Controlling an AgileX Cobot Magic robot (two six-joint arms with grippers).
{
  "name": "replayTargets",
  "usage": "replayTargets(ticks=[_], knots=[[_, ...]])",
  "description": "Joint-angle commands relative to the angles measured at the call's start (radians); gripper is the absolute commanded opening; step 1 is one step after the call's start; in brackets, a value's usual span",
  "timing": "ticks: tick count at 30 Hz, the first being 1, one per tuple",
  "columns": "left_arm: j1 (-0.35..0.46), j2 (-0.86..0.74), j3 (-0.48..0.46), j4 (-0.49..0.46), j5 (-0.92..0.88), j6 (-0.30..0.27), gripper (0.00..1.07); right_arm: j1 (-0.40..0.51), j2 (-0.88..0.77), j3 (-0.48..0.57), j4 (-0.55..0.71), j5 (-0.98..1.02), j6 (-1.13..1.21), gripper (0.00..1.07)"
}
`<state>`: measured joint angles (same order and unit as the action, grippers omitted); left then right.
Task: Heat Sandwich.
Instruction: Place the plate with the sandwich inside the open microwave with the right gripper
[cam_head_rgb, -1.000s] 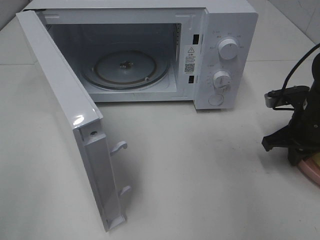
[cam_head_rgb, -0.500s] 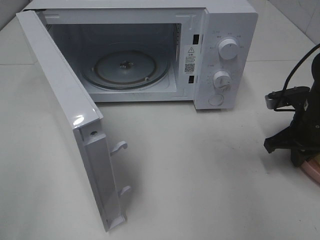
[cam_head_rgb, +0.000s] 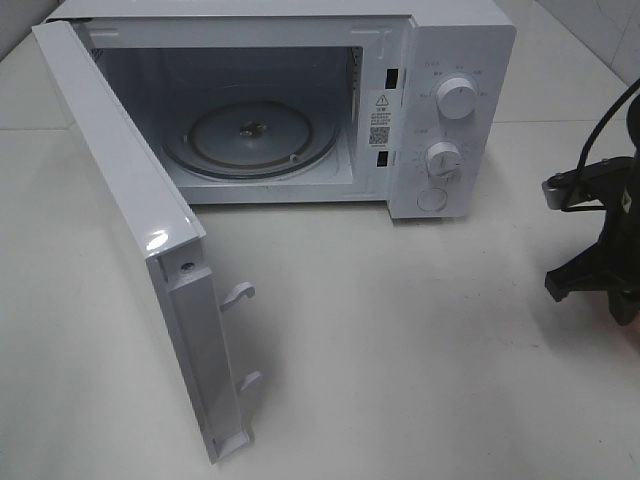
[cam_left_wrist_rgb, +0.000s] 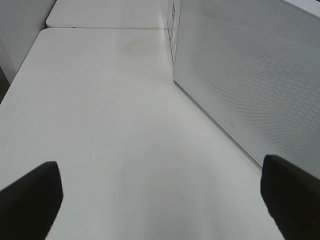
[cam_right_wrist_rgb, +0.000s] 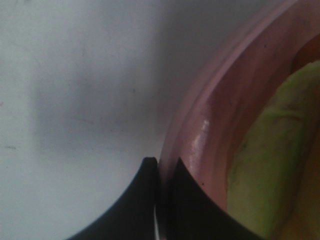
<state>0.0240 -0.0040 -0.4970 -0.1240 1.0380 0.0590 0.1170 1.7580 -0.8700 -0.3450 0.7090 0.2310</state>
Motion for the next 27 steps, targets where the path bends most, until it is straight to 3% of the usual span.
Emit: replayTargets(ticks=[1, 21, 27], knots=[[0.003, -0.029, 0.002, -0.001, -0.004, 0.000, 1.04, 0.012, -0.032, -0.002, -0.027, 0.048, 0.009, 0.00], [0.003, -0.029, 0.002, -0.001, -0.004, -0.001, 1.04, 0.152, -0.186, 0.043, -0.041, 0.173, 0.042, 0.00], [0.003, -0.029, 0.002, -0.001, -0.004, 0.000, 1.04, 0.230, -0.226, 0.070, -0.034, 0.177, 0.046, 0.00]])
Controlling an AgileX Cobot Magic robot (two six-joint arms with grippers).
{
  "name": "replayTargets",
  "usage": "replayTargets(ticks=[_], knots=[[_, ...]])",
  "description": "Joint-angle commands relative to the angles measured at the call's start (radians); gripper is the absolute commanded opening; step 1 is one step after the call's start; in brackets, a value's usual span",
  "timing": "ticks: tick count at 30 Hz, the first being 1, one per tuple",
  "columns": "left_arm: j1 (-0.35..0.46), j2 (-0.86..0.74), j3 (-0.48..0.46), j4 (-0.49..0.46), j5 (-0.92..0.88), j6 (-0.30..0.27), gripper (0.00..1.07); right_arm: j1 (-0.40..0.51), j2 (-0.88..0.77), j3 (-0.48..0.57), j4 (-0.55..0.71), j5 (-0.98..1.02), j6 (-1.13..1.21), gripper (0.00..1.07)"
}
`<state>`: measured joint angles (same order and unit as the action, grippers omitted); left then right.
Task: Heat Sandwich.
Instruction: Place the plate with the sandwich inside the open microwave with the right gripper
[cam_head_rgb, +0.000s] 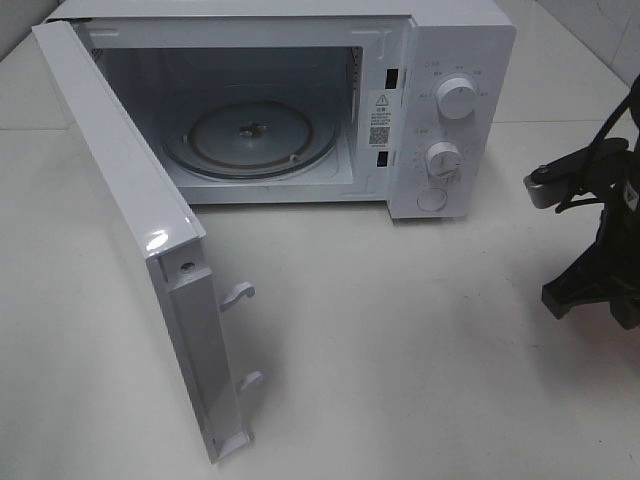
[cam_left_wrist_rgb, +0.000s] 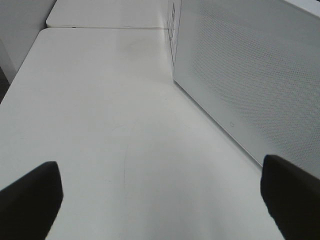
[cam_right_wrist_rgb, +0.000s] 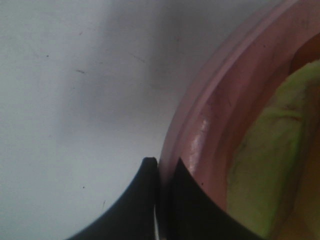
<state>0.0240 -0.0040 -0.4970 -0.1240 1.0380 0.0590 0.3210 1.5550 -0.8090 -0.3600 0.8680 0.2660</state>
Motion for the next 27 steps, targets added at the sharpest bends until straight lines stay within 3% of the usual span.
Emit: replayTargets(ticks=[1, 27], knots=[[0.003, -0.029, 0.002, -0.001, -0.004, 0.000, 1.04, 0.040, -0.029, 0.011, -0.019, 0.019, 0.012, 0.00], [0.003, -0.029, 0.002, -0.001, -0.004, 0.000, 1.04, 0.365, -0.063, 0.011, -0.020, 0.097, 0.014, 0.01]])
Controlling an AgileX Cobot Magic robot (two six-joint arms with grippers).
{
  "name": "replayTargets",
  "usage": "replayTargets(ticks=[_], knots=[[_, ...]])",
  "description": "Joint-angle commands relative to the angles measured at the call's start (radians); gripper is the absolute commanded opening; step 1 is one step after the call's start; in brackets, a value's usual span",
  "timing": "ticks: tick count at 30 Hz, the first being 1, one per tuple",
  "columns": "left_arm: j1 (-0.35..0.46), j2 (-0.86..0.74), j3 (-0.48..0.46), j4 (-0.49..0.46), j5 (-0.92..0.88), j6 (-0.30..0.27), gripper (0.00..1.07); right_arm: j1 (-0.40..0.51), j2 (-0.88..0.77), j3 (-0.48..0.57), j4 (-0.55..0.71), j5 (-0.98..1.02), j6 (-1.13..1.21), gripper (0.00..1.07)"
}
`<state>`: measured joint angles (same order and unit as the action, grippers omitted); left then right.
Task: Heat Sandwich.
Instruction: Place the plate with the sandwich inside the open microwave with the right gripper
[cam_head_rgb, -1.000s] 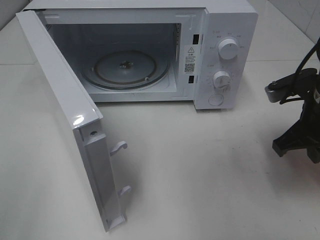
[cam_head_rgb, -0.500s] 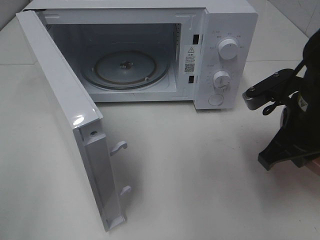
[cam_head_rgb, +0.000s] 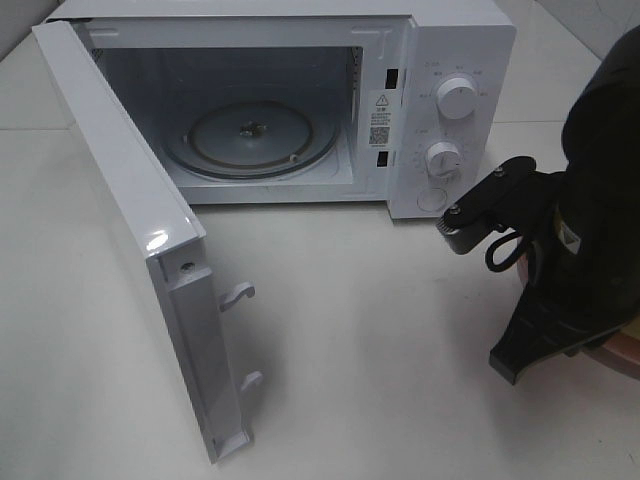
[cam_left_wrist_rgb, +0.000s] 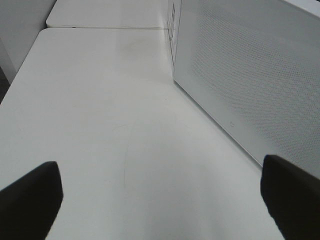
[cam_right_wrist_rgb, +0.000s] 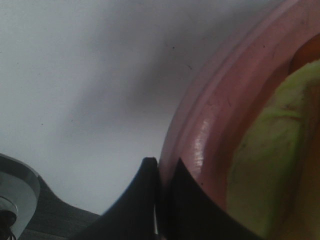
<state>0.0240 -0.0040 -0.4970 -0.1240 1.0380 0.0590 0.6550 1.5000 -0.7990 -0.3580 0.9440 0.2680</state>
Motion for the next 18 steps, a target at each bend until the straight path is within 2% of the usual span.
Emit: replayTargets(ticks=[1, 18], knots=[[0.003, -0.029, 0.002, -0.001, -0.004, 0.000, 1.04, 0.043, -0.008, 0.001, -0.022, 0.021, 0.012, 0.01], [0.003, -0.029, 0.002, -0.001, -0.004, 0.000, 1.04, 0.237, -0.008, 0.001, -0.021, 0.043, 0.012, 0.01]])
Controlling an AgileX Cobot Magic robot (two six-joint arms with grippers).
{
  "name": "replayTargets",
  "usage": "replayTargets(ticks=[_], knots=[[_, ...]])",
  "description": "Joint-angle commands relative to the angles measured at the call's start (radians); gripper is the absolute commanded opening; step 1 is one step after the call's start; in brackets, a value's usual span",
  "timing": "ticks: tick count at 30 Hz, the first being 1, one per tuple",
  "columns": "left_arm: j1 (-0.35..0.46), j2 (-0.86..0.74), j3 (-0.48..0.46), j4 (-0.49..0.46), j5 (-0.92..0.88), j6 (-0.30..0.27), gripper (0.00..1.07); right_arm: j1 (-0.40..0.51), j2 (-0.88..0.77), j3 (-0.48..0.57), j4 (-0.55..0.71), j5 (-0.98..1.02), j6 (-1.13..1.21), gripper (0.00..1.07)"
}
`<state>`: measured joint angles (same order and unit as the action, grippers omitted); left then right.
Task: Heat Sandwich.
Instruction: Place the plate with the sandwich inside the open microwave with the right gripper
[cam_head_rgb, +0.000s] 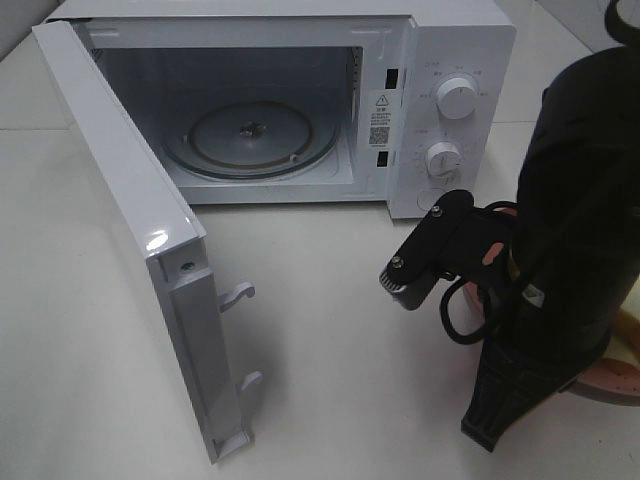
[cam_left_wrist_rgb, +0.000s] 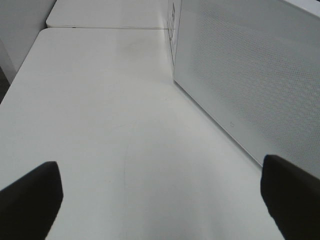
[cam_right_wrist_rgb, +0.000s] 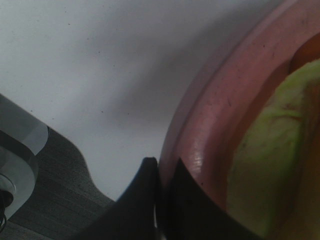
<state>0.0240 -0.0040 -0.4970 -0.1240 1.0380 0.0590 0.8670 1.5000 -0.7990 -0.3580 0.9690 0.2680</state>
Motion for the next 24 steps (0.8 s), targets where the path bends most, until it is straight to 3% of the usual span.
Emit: replayTargets(ticks=[1, 13, 24], knots=[[0.003, -0.029, 0.002, -0.001, -0.004, 0.000, 1.04, 0.025, -0.008, 0.001, -0.021, 0.018, 0.012, 0.01], [0.003, -0.029, 0.002, -0.001, -0.004, 0.000, 1.04, 0.158, -0.008, 0.001, -0.026, 0.014, -0.004, 0.02], [0.003, -0.029, 0.002, -0.001, -0.004, 0.000, 1.04, 0.171, -0.008, 0.001, -0.050, -0.001, -0.120, 0.02]])
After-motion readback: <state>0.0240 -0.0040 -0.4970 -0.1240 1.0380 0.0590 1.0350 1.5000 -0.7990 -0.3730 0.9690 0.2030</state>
